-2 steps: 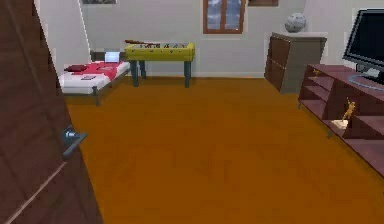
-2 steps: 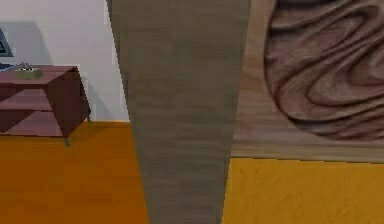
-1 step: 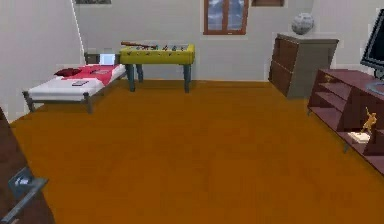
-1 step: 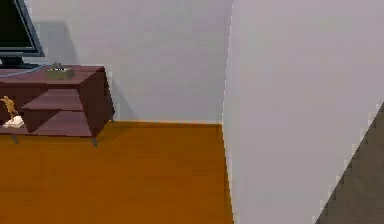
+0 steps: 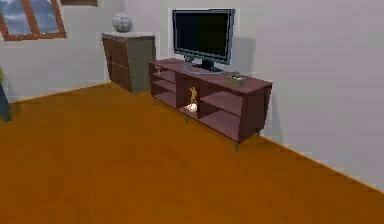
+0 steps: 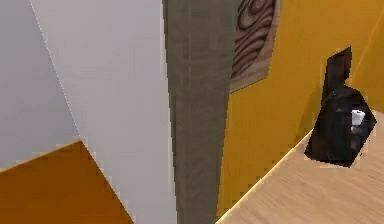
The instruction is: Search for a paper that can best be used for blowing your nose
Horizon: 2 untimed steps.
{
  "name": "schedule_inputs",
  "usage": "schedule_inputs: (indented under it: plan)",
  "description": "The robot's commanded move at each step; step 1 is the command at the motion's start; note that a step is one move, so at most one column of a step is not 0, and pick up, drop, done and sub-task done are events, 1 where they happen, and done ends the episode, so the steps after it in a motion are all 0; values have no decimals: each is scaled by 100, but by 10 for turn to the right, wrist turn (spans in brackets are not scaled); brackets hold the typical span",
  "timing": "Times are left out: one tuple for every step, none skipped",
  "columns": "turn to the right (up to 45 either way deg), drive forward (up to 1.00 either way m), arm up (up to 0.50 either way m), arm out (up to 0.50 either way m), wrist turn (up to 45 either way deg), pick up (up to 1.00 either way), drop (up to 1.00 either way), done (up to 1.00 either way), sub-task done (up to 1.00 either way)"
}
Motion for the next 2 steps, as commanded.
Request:
schedule_inputs:
  plan:
    - [180,0,0,0,0,0,0,0,0]
    - [30,0,0,0,0,0,0,0,0]
